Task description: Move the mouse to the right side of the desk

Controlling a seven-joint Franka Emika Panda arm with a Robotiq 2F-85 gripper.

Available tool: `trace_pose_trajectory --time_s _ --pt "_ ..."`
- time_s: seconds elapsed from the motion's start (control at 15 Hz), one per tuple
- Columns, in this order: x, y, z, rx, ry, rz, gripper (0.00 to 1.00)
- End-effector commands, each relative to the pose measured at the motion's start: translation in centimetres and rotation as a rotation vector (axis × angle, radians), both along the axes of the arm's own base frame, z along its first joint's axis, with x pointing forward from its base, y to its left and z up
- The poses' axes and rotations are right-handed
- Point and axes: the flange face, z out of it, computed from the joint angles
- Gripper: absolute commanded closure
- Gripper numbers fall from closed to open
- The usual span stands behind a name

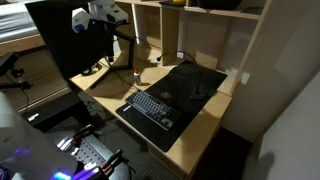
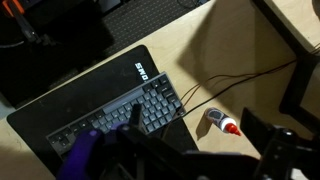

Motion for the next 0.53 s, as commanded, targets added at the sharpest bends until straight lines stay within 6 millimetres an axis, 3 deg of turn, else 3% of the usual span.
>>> trace_pose_trajectory --time_s 0.0,0.33,0.4,0.47 --pt "0.3 1.0 0.1 -0.008 -0.016 -0.197 0.00" --pt "1.2 3.0 0.4 -0.049 -0.080 -0.471 0.00" --pt "1.1 2.8 0.9 -0.036 -0.060 -0.385 0.00" --pt "1.1 3.2 0.9 -0.040 -0.065 -0.423 0.00"
